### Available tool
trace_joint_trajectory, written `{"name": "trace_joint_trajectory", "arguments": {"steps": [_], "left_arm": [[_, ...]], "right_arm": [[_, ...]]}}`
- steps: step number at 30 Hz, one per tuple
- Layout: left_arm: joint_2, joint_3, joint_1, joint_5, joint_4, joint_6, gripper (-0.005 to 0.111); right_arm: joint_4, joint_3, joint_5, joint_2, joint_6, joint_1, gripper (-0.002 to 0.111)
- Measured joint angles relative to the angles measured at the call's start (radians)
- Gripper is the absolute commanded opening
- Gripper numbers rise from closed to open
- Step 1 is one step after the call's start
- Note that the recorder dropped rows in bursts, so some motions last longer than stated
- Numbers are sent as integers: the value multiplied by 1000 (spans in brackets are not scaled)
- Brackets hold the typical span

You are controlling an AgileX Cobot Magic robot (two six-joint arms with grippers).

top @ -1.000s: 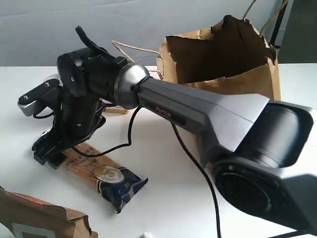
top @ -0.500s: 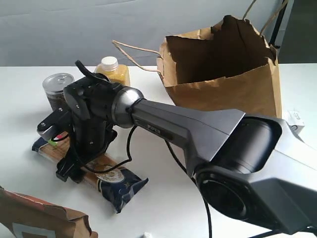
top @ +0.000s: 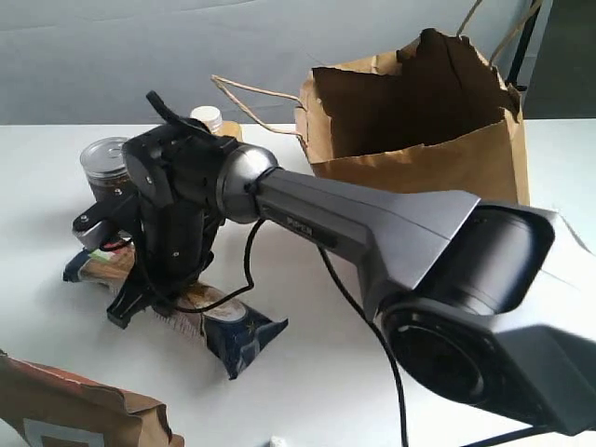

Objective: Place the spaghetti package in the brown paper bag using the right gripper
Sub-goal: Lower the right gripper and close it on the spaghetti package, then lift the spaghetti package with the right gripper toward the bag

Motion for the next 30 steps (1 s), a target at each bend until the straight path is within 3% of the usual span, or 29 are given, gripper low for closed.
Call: {"name": "trace_joint_trajectory", "arguments": {"steps": [19,30], "left_arm": [[0,0,0,0,0,0,0],[0,0,0,0,0,0,0]], "right_arm": [[55,1,-137,-396,-49,49,0],[-124,1,-148,-559,-28,49,0]]}}
